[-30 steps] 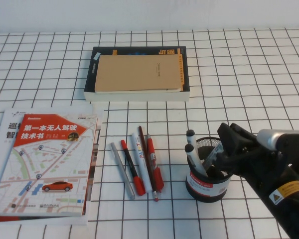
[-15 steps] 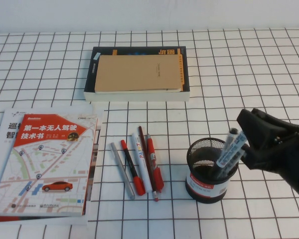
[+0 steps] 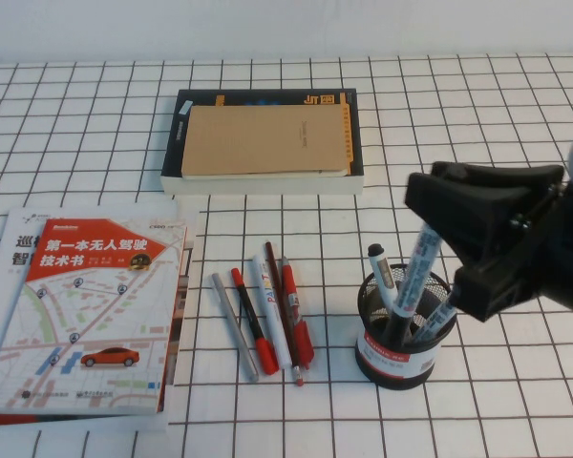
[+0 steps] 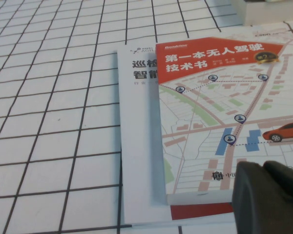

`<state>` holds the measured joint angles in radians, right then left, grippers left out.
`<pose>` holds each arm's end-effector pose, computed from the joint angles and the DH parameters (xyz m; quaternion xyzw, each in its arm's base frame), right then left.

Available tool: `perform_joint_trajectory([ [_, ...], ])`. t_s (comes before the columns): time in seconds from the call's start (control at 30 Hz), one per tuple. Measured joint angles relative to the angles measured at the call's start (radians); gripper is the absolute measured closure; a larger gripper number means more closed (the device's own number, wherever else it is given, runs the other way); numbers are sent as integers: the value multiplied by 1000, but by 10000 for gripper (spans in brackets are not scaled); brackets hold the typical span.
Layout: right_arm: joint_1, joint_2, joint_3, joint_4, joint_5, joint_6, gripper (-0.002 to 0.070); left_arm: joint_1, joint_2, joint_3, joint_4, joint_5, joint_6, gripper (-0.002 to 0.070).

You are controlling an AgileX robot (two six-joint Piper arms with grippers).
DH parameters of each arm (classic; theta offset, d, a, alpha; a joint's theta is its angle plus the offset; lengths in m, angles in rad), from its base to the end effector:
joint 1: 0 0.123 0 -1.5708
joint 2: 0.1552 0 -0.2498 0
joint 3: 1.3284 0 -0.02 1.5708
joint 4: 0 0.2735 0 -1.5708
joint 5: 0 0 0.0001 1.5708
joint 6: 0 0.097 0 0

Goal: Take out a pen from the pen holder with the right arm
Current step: 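Take a marker out of the pen holder and lay it on the table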

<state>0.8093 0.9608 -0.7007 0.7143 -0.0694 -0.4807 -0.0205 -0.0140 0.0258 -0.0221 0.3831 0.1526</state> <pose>0.1821 0.1847 0.3083 -0.1984 0.7216 0.3152 0.5836 0.1163 -0.0032 0.1692 0.0640 0.8045 0.0296 0.5897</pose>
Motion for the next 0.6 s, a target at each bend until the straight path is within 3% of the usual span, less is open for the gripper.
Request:
perform_joint_trajectory([
  [0.23, 0, 148, -315, -306, 455, 254, 559, 0, 0, 0, 0, 0, 0, 679],
  [0.4, 0, 320, -553, -418, 789, 456, 559, 0, 0, 0, 0, 0, 0, 679],
  [0.6, 0, 530, -785, -500, 986, 625, 560, 0, 0, 0, 0, 0, 0, 679],
])
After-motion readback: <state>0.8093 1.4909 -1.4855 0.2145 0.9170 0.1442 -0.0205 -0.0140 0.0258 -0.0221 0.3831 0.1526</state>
